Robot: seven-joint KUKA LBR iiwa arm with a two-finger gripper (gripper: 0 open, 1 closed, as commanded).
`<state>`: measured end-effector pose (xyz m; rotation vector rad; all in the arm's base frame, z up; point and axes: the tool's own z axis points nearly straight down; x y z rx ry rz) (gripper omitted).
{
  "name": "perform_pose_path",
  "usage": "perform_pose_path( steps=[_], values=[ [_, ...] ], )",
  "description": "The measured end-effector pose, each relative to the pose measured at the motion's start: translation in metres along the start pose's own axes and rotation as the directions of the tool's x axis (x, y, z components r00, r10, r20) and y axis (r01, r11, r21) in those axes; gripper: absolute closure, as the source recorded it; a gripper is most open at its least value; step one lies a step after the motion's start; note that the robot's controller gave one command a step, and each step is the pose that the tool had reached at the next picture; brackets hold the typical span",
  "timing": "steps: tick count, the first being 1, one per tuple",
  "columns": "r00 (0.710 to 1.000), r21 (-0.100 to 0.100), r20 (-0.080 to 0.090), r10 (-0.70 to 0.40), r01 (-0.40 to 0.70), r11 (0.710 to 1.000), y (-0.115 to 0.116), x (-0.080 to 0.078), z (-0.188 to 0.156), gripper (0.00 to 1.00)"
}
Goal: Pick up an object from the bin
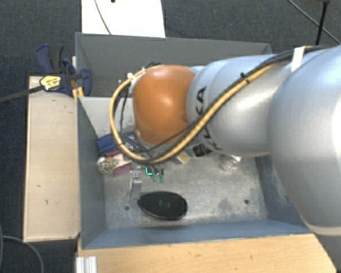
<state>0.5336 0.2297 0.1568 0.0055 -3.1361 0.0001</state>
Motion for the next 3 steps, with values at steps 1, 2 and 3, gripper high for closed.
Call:
perform_pose_path(
  steps=[1,2,3],
  values=[
    [0.947,0.002,0.001,-0.320,0.320,0.947,-0.037,0.050,0.074,0.00],
    [0.809,0.005,0.004,-0.588,0.588,0.809,-0.110,0.044,0.087,0.00],
    [0.811,0.002,0.004,-0.585,0.585,0.811,-0.108,0.045,0.087,1.00]
  ],
)
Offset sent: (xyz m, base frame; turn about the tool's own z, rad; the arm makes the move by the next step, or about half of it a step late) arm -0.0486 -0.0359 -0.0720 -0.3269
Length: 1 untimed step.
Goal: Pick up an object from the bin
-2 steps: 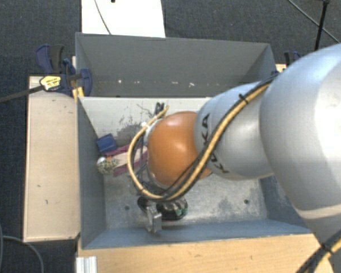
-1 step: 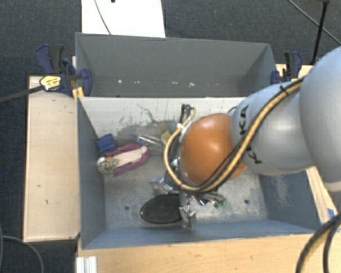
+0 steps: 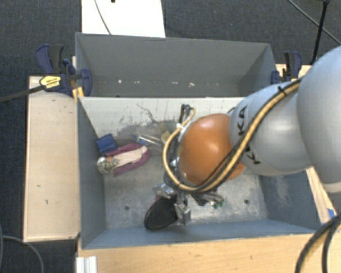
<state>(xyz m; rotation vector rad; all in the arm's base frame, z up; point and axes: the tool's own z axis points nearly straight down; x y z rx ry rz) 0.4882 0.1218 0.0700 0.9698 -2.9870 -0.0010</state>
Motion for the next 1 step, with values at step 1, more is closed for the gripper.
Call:
perform_pose_path(
  steps=[1],
  values=[
    [1.000,0.006,0.011,-0.021,0.021,1.000,-0.0346,-0.0257,-0.1332,1.00]
  ],
)
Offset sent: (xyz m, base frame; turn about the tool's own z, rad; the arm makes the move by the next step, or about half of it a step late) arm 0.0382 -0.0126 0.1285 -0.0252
